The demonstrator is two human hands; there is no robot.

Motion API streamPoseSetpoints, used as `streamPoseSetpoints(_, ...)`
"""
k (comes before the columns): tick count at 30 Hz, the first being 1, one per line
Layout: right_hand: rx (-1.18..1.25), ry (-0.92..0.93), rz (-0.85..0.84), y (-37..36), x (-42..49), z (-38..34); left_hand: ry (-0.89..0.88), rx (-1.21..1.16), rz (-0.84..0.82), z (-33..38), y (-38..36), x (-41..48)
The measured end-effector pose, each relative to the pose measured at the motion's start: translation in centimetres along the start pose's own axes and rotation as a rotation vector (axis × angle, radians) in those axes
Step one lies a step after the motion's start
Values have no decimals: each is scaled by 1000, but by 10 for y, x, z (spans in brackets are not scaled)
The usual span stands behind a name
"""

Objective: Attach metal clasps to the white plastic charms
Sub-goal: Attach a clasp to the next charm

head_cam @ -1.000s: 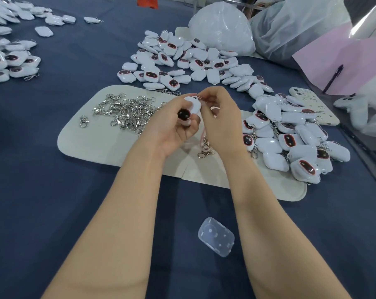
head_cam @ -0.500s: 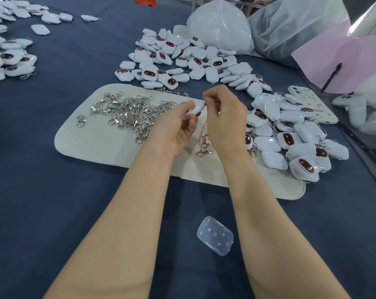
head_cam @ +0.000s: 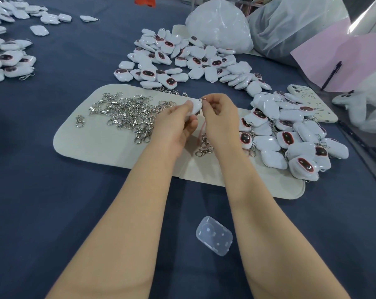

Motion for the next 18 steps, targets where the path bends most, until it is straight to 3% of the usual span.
streamPoseSetpoints(5,57,118,82,2,-1,-5,206,-214,-156,5,2,-5)
streamPoseSetpoints(10,-36,203,51,3,-2,-9,245,-261,-140,6,5,-5)
streamPoseSetpoints(14,-263,286,-38,5,-2,-8,0,21,51,6,5,-1)
streamPoseSetpoints(18,-353,249,-110,10,3,-7,-325,427,195,10,6,-2)
Point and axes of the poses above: each hand's wrist, its own x-axis towards the middle knuckle, its own y-axis out of the back of the hand, z = x × y, the point moved 1 cm from there along x, towards the middle knuckle, and after that the axes turned 14 degrees about x, right-handed, at the moved point
